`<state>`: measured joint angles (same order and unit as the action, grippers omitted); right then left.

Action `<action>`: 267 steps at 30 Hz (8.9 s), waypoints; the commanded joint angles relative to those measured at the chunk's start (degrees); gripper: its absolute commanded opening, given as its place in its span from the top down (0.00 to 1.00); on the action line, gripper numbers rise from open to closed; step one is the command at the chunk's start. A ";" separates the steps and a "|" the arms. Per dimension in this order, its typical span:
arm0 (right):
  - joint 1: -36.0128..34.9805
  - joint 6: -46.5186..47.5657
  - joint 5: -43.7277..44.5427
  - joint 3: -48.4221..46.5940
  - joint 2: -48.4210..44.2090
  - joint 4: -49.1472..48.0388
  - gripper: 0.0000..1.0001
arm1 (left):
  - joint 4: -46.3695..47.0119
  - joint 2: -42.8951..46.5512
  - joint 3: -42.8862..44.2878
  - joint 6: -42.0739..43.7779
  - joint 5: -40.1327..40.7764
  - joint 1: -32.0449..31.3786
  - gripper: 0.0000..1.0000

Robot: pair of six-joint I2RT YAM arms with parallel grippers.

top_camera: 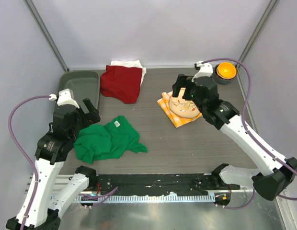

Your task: Fold and stack the t-shirts

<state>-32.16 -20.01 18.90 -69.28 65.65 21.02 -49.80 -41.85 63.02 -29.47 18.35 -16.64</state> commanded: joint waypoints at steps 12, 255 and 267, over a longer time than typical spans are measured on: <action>-3.52 7.53 4.68 -10.26 16.34 -1.85 0.00 | 6.20 -2.19 1.93 0.91 -4.64 -0.06 0.00; 23.90 -17.69 5.45 13.20 32.35 -6.78 0.44 | -4.26 -14.67 0.00 -13.59 5.56 -20.45 0.00; 23.90 -16.38 10.01 14.17 27.81 -4.23 0.99 | 0.58 -22.74 -5.28 -12.27 1.87 -8.50 0.00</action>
<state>-8.19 -37.39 24.86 -55.37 99.00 15.70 -52.80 -60.16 59.46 -42.72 22.02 -28.75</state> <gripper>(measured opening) 0.037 0.996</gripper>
